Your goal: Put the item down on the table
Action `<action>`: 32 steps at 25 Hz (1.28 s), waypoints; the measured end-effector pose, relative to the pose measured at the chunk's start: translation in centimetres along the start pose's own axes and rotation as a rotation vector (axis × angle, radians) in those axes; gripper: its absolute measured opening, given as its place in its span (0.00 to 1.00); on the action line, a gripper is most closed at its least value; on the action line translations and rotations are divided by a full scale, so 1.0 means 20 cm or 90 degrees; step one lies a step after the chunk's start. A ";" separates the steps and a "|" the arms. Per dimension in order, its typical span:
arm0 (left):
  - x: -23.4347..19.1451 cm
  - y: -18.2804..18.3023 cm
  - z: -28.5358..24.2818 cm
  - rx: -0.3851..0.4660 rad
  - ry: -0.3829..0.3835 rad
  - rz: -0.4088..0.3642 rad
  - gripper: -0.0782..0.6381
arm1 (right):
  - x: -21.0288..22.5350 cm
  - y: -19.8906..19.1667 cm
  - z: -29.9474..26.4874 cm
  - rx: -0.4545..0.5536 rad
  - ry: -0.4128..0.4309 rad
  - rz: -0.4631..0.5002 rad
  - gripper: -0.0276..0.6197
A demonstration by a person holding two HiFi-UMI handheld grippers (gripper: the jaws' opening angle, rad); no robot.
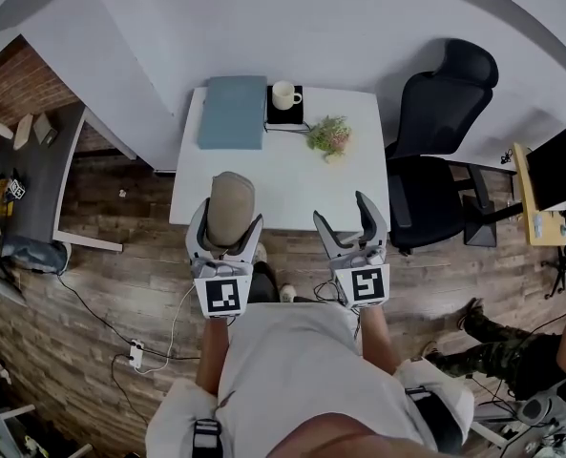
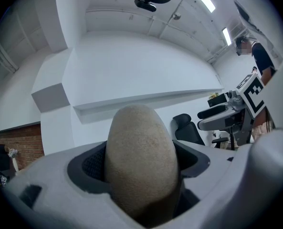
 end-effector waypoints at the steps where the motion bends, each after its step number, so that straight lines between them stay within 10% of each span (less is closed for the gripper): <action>1: -0.01 0.00 -0.01 0.003 -0.002 -0.001 0.68 | 0.00 0.00 -0.01 0.000 -0.001 0.002 0.59; 32: -0.57 -0.12 -0.66 0.029 -0.082 0.011 0.68 | 0.01 -0.02 -0.76 -0.044 -0.080 0.037 0.59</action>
Point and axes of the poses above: the fingertips, and each gripper's own axes: z backward along the fingers, x to its right, y out of its top, the point moved 2 cm from there along z, backward along the fingers, and after that the axes turned 6 degrees about -y, right-handed, at the moved point
